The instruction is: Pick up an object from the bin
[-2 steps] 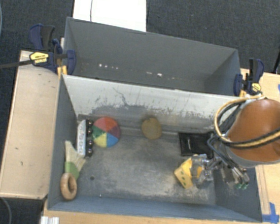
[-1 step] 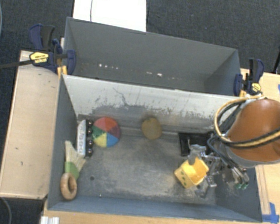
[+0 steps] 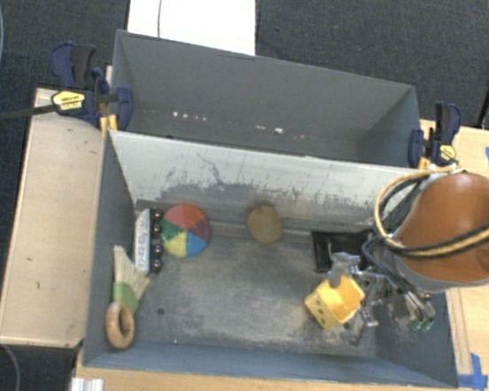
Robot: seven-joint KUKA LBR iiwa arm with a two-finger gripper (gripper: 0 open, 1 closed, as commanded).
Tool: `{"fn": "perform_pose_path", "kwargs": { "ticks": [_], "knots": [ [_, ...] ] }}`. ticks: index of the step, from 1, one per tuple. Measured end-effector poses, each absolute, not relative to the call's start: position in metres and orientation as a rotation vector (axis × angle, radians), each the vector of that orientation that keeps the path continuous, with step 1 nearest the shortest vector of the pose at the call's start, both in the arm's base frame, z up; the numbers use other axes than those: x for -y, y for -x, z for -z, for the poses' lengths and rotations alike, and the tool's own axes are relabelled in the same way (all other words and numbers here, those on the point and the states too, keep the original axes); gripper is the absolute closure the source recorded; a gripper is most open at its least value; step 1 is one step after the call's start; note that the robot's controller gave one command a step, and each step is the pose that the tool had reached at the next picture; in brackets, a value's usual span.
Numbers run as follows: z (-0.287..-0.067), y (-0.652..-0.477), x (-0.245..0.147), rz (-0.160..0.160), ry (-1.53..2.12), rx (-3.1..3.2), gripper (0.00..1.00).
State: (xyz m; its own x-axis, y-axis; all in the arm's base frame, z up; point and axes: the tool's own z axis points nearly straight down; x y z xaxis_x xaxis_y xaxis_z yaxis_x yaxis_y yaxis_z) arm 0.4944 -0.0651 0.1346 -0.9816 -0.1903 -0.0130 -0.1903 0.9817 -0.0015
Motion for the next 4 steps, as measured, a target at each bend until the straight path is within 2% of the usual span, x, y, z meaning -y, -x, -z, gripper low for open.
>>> {"fn": "perform_pose_path", "kwargs": {
  "ticks": [1, 2, 3, 4],
  "knots": [
    [-0.080, -0.491, 0.098, 0.002, 0.671, -3.056, 1.00],
    [-0.080, -0.491, 0.098, 0.002, 0.670, -3.056, 1.00],
    [-0.199, -0.495, 0.088, 0.002, 0.750, -3.035, 1.00],
    [-0.199, -0.495, 0.088, 0.001, 0.747, -3.036, 1.00]
  ]
}}
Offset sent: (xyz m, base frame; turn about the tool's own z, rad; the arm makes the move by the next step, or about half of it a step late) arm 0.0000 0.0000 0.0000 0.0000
